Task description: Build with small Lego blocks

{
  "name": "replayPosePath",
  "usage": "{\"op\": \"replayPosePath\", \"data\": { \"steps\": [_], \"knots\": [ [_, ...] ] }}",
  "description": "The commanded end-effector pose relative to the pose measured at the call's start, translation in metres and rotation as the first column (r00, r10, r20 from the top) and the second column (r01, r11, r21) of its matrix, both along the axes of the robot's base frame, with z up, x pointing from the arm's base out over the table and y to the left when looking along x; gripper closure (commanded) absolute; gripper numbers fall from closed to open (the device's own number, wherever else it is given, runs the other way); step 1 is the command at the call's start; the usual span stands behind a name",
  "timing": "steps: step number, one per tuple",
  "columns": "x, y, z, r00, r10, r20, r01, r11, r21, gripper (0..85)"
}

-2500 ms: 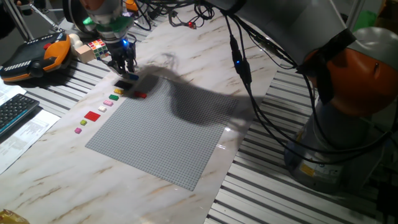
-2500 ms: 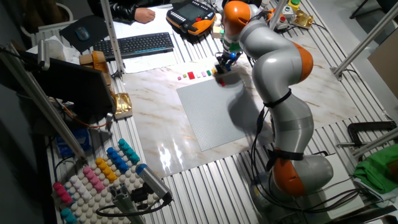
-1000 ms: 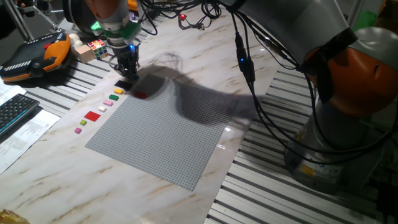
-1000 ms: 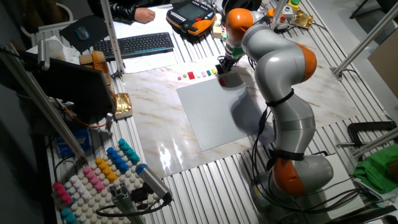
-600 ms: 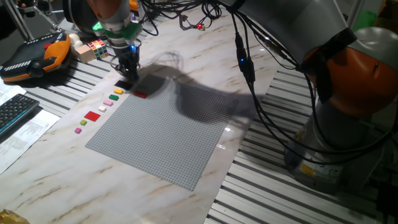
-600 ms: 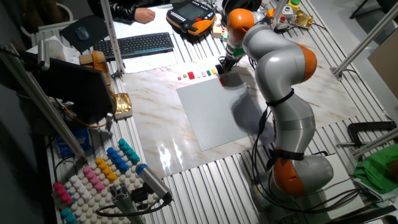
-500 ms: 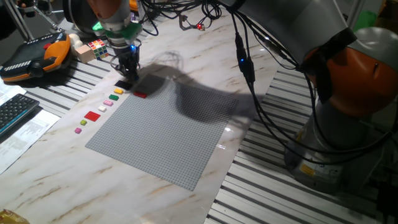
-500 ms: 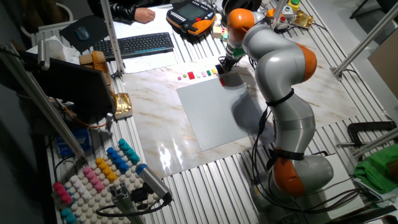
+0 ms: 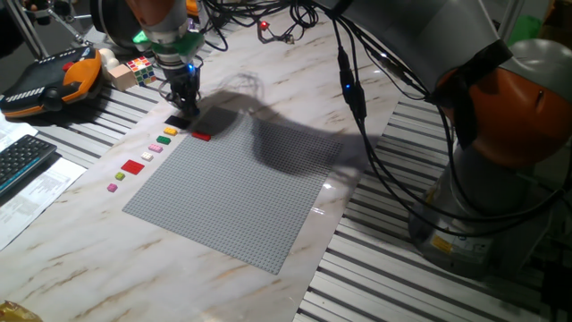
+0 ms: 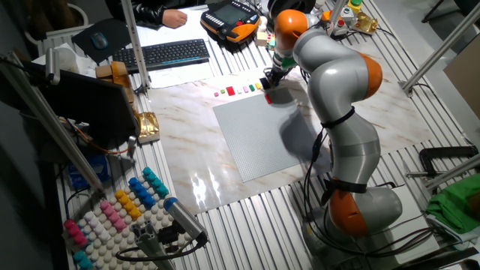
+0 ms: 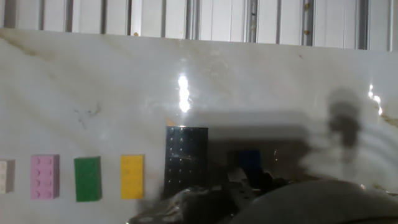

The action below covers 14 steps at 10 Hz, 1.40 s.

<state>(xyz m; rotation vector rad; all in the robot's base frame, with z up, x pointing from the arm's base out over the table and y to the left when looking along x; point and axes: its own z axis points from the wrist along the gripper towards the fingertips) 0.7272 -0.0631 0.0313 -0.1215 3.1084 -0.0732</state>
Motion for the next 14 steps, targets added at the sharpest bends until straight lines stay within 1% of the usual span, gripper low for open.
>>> {"op": "replayPosePath", "data": {
  "steps": [1, 2, 3, 4, 5, 6, 8, 9, 11, 14],
  "knots": [
    [-0.0003, 0.002, 0.005, 1.000, -0.002, -0.008, 0.002, 1.000, 0.000, 72.0],
    [-0.0018, 0.006, 0.011, 1.000, -0.009, -0.019, 0.009, 1.000, 0.000, 73.7],
    [-0.0043, 0.010, 0.017, 0.999, -0.019, -0.032, 0.019, 1.000, 0.000, 77.7],
    [-0.0086, 0.015, 0.025, 0.998, -0.032, -0.045, 0.031, 0.999, -0.005, 80.0],
    [-0.0096, 0.015, 0.027, 0.998, -0.032, -0.051, 0.032, 0.999, -0.010, 80.0],
    [-0.0089, 0.014, 0.027, 0.998, -0.026, -0.048, 0.026, 1.000, -0.018, 75.7],
    [-0.0070, 0.013, 0.020, 0.999, -0.024, -0.027, 0.023, 1.000, -0.020, 66.7],
    [-0.0065, 0.014, 0.018, 0.999, -0.026, -0.019, 0.026, 1.000, -0.018, 65.7],
    [-0.0050, 0.014, 0.013, 1.000, -0.026, -0.014, 0.026, 1.000, -0.012, 66.0],
    [-0.0026, 0.013, 0.010, 1.000, -0.018, -0.010, 0.018, 1.000, -0.012, 66.0]
  ]
}}
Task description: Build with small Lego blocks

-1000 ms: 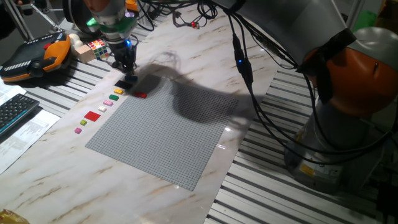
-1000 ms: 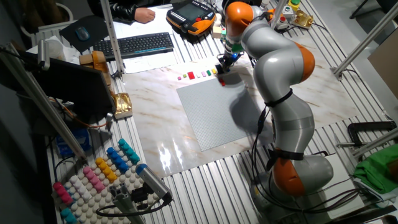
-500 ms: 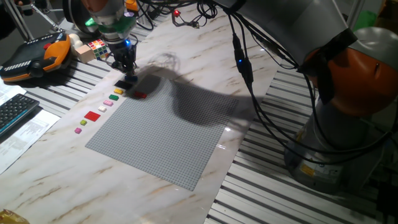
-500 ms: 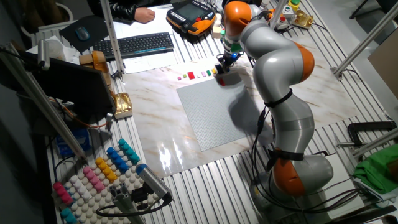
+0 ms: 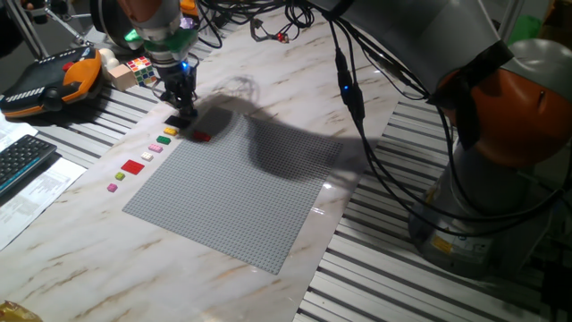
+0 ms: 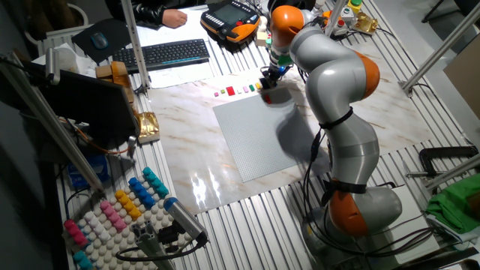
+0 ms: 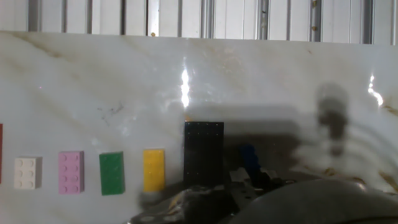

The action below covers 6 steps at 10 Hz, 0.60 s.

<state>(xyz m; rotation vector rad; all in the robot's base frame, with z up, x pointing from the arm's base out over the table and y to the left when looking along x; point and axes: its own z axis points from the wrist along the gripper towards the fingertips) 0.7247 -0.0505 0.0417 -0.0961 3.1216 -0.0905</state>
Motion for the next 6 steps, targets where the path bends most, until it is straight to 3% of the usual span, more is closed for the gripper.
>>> {"op": "replayPosePath", "data": {
  "steps": [1, 6],
  "knots": [
    [0.0004, -0.0003, -0.0002, 1.000, 0.001, -0.003, -0.001, 1.000, 0.002, 66.3],
    [-0.0055, 0.0081, -0.0035, 1.000, -0.022, -0.001, 0.022, 1.000, 0.010, 67.7]
  ]
}}
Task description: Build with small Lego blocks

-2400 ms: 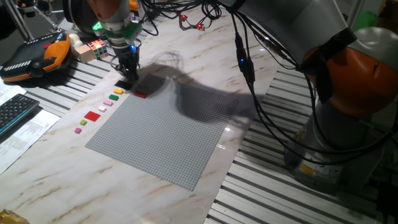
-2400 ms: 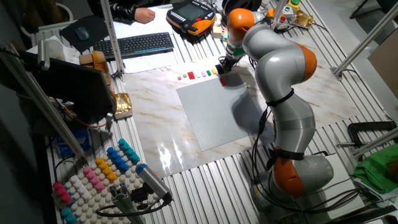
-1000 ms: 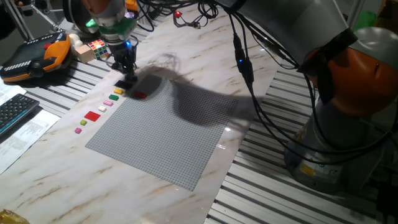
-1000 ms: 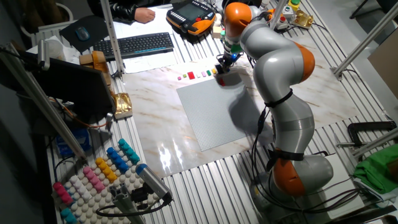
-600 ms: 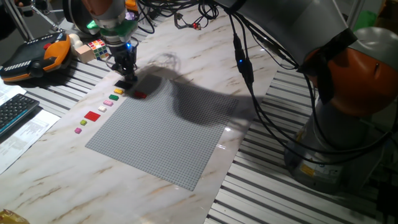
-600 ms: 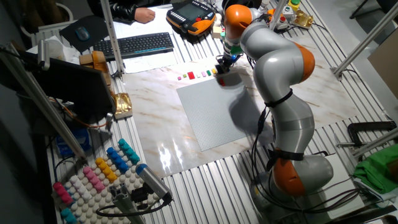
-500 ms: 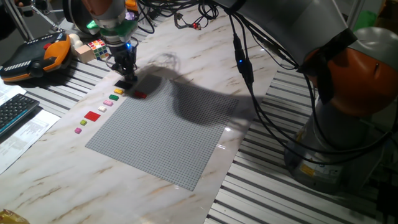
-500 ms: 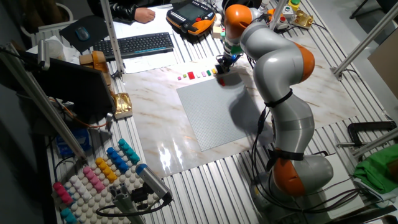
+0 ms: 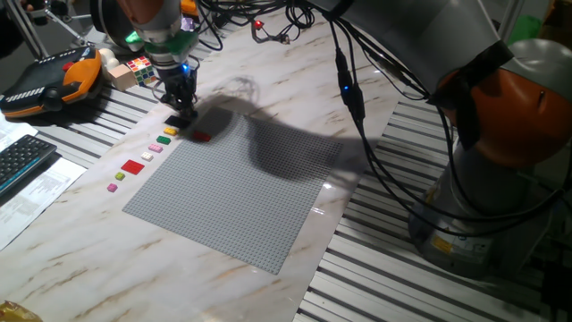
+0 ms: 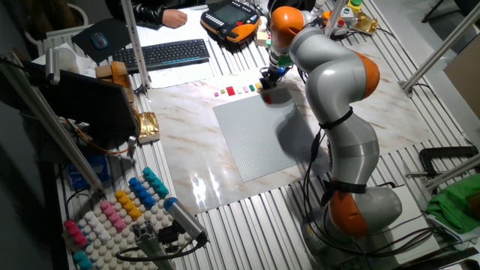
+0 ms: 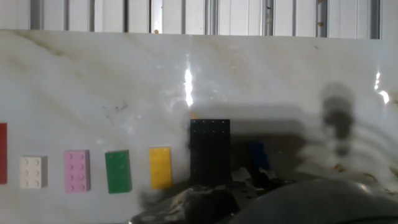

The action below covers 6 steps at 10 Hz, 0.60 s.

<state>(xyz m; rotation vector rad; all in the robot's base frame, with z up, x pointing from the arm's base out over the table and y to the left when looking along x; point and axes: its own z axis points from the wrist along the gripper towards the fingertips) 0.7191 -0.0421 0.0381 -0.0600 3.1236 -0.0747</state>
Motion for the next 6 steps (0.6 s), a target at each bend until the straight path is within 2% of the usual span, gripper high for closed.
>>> {"op": "replayPosePath", "data": {
  "steps": [1, 2, 6],
  "knots": [
    [-0.0031, 0.0033, -0.0012, 1.000, -0.011, 0.002, 0.011, 1.000, 0.000, 67.7],
    [-0.0056, 0.0065, -0.0028, 1.000, -0.019, 0.009, 0.019, 1.000, 0.000, 67.7],
    [-0.0057, 0.0079, -0.0028, 1.000, -0.025, 0.009, 0.025, 1.000, 0.001, 67.7]
  ]
}}
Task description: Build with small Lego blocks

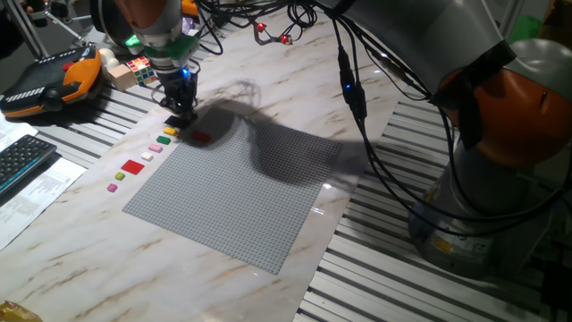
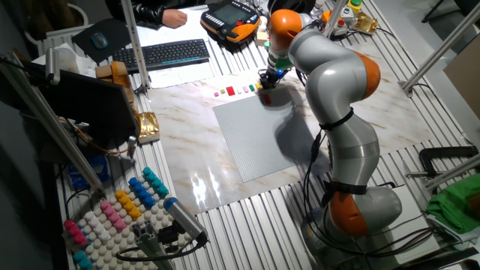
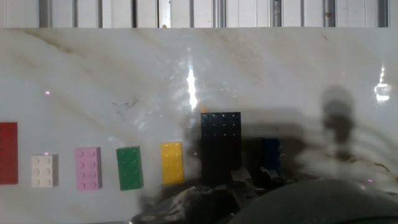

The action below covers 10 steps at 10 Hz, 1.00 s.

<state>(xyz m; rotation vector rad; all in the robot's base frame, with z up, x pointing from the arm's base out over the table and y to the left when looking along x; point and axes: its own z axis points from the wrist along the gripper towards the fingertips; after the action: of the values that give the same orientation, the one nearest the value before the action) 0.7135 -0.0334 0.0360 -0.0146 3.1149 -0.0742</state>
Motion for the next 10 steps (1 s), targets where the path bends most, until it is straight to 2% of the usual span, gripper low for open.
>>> {"op": "replayPosePath", "data": {
  "steps": [1, 6, 8, 10],
  "knots": [
    [-0.0006, 0.002, 0.000, 1.000, -0.005, -0.001, 0.005, 1.000, 0.000, 67.7],
    [-0.0012, 0.013, 0.006, 0.999, -0.054, -0.005, 0.055, 0.998, 0.010, 67.7],
    [0.0008, 0.010, 0.008, 0.999, -0.040, -0.015, 0.040, 0.999, 0.008, 67.0],
    [0.0026, 0.009, 0.004, 0.999, -0.038, -0.010, 0.038, 0.999, 0.013, 67.3]
  ]
}}
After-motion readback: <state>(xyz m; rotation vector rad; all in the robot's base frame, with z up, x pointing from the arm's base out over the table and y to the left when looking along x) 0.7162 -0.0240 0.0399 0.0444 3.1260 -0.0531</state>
